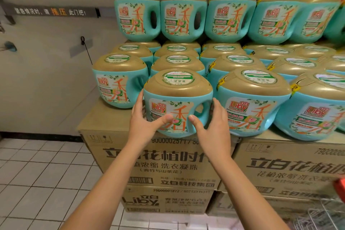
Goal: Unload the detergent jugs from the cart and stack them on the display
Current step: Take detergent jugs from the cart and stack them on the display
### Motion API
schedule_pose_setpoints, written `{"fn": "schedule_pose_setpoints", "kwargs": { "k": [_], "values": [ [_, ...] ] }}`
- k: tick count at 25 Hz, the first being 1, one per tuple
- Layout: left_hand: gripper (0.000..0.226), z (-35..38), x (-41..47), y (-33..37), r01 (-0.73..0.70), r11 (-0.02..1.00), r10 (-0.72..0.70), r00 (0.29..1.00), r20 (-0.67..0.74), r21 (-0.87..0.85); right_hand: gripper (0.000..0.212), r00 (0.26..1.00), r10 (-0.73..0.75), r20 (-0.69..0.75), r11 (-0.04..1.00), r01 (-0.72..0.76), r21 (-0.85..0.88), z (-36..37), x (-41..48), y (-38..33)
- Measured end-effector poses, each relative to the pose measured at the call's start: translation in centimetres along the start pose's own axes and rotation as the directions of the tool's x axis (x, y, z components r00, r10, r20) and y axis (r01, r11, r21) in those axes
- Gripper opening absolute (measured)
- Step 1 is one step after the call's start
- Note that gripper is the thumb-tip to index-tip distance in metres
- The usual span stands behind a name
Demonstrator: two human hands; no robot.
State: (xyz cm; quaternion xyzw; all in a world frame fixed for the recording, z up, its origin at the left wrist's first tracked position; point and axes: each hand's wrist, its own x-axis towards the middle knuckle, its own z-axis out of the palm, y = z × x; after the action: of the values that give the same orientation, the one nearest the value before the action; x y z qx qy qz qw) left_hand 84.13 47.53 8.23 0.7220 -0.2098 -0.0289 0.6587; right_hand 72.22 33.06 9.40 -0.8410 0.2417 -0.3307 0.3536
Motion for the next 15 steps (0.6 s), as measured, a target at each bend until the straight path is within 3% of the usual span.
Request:
{"fn": "schedule_pose_setpoints", "kwargs": {
  "k": [4, 10, 15],
  "values": [
    [0.109, 1.2, -0.1, 0.1, -0.005, 1.0, 0.003, 0.998, -0.066, -0.026, 0.064, 0.997, -0.01, -0.083, 0.994, 0.001, -0.107, 0.2, 0.5, -0.1],
    [0.099, 2.3, -1.0, 0.2, 0.031, 0.999, -0.032, 0.991, -0.126, -0.012, 0.061, 0.999, 0.038, -0.033, 0.993, -0.042, -0.11, 0.3, 0.8, 0.2],
    [0.098, 1.8, -2.5, 0.4, 0.164, 0.978, -0.146, 0.98, -0.137, 0.126, 0.037, 0.997, 0.064, 0.037, 0.99, -0.068, 0.124, -1.0, -0.7, 0.9]
  ]
}}
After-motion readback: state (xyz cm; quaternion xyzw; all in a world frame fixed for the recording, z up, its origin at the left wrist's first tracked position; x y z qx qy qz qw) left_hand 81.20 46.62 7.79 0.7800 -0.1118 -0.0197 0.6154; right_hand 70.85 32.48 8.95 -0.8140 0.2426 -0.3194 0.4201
